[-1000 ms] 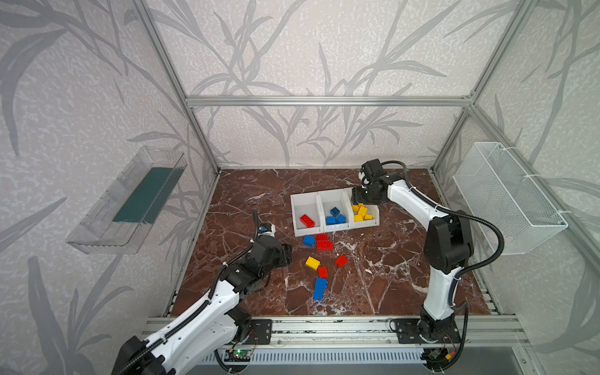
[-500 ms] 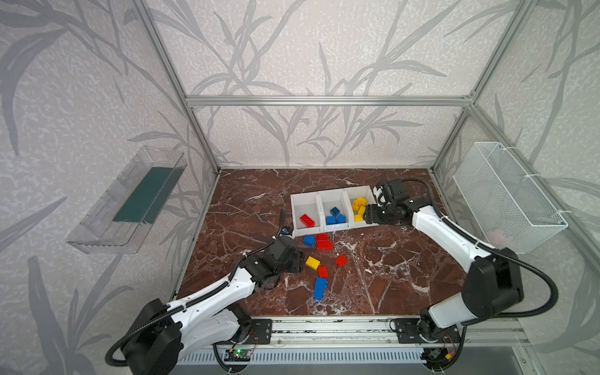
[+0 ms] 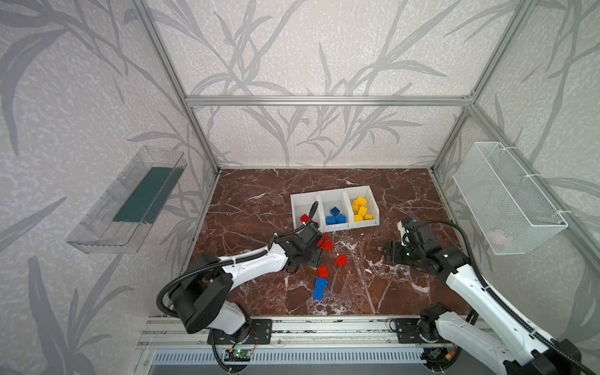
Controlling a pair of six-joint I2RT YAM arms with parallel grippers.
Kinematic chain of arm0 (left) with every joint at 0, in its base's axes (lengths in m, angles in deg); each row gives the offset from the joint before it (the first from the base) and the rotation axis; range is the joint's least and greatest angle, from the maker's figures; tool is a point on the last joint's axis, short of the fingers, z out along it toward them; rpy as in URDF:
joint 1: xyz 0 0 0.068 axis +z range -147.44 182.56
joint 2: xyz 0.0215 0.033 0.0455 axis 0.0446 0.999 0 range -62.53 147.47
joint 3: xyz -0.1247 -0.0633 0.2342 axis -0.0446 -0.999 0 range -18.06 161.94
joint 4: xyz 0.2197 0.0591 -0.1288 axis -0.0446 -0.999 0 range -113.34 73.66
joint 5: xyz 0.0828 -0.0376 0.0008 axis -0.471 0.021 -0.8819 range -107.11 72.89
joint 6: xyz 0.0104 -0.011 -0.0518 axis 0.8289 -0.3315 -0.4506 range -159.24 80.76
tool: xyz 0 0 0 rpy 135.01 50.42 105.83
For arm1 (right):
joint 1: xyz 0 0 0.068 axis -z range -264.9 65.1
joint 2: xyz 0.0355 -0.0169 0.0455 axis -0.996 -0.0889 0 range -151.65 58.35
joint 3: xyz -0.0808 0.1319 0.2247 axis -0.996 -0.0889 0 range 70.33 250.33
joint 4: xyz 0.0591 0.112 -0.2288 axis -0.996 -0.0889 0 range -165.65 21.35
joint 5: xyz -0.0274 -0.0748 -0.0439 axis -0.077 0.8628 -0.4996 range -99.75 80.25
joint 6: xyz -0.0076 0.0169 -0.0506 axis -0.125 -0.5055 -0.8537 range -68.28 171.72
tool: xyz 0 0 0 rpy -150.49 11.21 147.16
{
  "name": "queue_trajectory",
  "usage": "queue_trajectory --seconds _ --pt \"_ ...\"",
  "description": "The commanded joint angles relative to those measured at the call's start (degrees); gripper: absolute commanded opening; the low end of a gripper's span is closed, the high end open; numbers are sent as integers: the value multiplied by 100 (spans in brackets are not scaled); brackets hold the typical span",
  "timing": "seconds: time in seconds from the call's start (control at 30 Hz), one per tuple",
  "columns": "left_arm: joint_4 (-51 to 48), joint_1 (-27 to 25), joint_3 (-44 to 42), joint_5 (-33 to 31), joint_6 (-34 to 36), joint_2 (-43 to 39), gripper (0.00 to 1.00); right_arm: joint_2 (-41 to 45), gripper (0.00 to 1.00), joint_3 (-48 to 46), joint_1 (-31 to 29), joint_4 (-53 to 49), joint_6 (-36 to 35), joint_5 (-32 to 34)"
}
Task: Sort the legos into containers by color
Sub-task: 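Close the left gripper on a yellow brick in the pile, then carry the yellow brick with the left gripper over the yellow compartment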
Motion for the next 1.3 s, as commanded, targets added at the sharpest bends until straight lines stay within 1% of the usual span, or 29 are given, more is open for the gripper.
queue_trajectory --seconds 0.0,0.07,0.23,0.33,0.4,0.6,0.77,0.87,0.9,1.03,1.13,1.27 --pt "-325 -73 157 -37 186 214 70 263 68 -112 -30 -197 344 192" --pt "-348 -74 172 -113 163 319 70 304 68 -114 -30 -238 379 188" --pt "-261 -90 200 34 118 486 70 283 68 -200 -29 -67 517 116" --pt "-287 -91 226 55 116 590 67 252 68 -207 -25 -26 687 89" --pt "-288 -91 213 32 110 631 64 258 68 -203 -30 -56 690 97" --pt "-224 -91 162 44 79 654 49 394 68 -180 -30 -187 706 177" --pt "-333 -91 338 88 92 532 44 502 68 -177 -25 -280 643 175" --pt "-447 -127 765 204 237 473 44 507 68 -162 -30 -368 594 194" --pt "-485 -150 983 179 299 494 44 494 68 -161 -30 -378 388 190" --pt "-496 -177 1919 133 453 785 43 411 68 -131 -30 -378 263 36" --pt "-480 -175 2783 133 650 1264 43 425 68 -136 -36 -407 198 -110" --pt "-583 -171 4040 100 880 2131 43 644 68 -222 -38 -540 110 -198"
